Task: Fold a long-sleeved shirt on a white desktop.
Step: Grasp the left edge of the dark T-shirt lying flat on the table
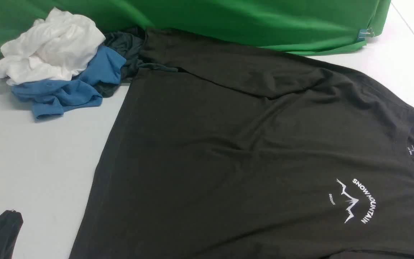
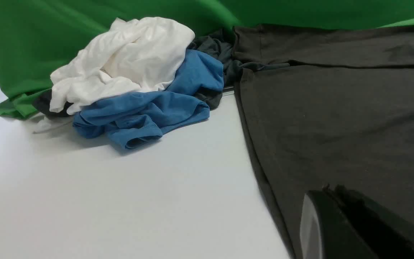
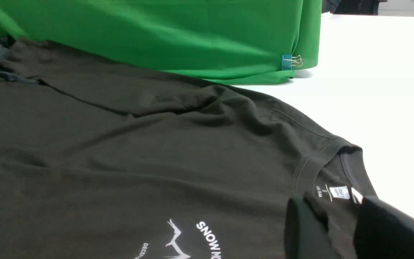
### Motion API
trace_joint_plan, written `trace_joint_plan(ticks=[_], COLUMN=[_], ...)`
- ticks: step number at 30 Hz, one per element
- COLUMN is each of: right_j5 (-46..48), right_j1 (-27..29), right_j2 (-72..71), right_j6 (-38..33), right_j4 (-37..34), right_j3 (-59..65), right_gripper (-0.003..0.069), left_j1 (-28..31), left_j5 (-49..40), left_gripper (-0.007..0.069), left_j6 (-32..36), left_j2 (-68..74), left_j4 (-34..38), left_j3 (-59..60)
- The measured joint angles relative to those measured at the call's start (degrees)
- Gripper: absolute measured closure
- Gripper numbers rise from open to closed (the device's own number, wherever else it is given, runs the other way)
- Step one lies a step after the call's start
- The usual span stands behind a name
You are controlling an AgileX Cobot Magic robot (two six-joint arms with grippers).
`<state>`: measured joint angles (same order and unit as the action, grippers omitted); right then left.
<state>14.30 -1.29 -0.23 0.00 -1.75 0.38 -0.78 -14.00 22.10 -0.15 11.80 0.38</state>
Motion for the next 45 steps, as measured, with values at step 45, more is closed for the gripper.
trace_joint_plan(ticks=[45], right_j5=[0.0], right_j1=[0.0], right_j2=[0.0], right_j6=[0.0], right_j4=[0.0], right_j3=[0.0], right_gripper=[0.0418], left_j1=[0.2], left_j5=[35.3], left_gripper=[0.0605], left_j6=[-18.7], left_j2=[0.0], left_j4=[8.9], left_j3=[0.0])
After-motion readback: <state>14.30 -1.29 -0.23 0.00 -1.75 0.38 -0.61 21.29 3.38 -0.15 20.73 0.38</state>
